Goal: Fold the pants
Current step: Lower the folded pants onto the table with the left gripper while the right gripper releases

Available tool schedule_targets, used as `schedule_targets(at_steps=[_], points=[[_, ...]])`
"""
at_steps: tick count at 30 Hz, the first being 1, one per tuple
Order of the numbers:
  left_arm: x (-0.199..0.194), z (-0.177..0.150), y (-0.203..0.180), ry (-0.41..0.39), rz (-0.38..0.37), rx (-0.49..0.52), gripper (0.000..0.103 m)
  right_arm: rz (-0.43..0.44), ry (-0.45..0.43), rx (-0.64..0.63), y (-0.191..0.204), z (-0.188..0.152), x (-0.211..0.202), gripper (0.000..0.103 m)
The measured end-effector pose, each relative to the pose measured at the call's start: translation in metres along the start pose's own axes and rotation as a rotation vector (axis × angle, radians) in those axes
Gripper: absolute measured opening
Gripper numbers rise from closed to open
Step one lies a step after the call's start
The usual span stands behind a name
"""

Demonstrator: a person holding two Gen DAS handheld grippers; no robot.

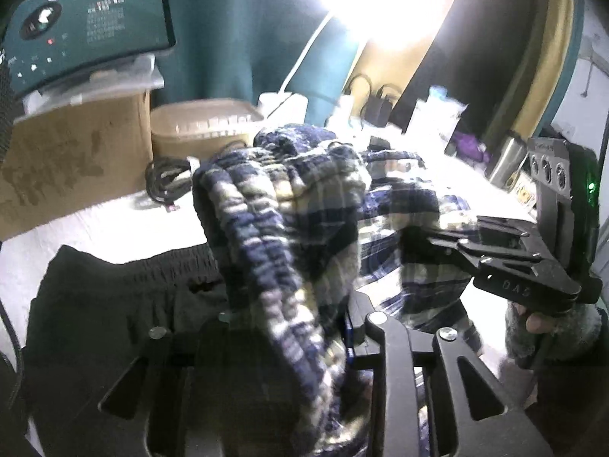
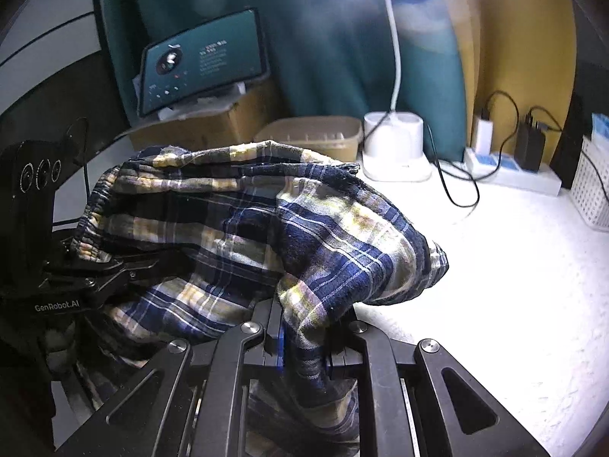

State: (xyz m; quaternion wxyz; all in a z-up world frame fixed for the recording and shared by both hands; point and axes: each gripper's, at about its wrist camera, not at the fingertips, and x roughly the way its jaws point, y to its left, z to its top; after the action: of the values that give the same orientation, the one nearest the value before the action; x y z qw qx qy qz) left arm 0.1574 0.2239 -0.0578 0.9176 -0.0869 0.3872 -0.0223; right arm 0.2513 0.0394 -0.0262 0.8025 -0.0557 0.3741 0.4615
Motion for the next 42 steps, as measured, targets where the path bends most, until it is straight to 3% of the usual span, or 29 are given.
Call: schedule_targets(at_steps=[6, 9, 18, 27, 28, 30, 33, 42], points=[[0.017, -0.003, 0.017, 0.06, 0.021, -0.077, 0.04, 0.001, 0.045, 0.037, -0.014, -0.008, 0.014, 0.014], [0.017, -0.005, 0.019, 0.066, 0.037, -0.079, 0.052, -0.002, 0.058, 0.05, -0.019, -0.009, 0.02, 0.014], [0.005, -0.007, 0.029, 0.064, 0.06, -0.085, 0.056, -0.026, 0.082, 0.083, -0.028, -0.007, 0.025, 0.018], [-0.011, -0.006, 0.038, 0.026, 0.108, -0.086, 0.056, -0.101, 0.071, 0.113, -0.043, -0.005, 0.015, 0.026], [-0.011, -0.006, 0.04, 0.027, 0.109, -0.086, 0.056, -0.102, 0.073, 0.122, -0.045, -0.005, 0.016, 0.028], [-0.009, -0.007, 0.044, 0.031, 0.116, -0.083, 0.056, -0.122, 0.072, 0.13, -0.048, -0.006, 0.019, 0.045], [-0.002, -0.009, 0.048, 0.032, 0.146, -0.058, 0.058, -0.146, 0.08, 0.151, -0.054, -0.008, 0.027, 0.059], [-0.011, -0.006, 0.053, 0.021, 0.126, -0.098, 0.058, -0.177, 0.047, 0.201, -0.06, -0.002, 0.019, 0.059]])
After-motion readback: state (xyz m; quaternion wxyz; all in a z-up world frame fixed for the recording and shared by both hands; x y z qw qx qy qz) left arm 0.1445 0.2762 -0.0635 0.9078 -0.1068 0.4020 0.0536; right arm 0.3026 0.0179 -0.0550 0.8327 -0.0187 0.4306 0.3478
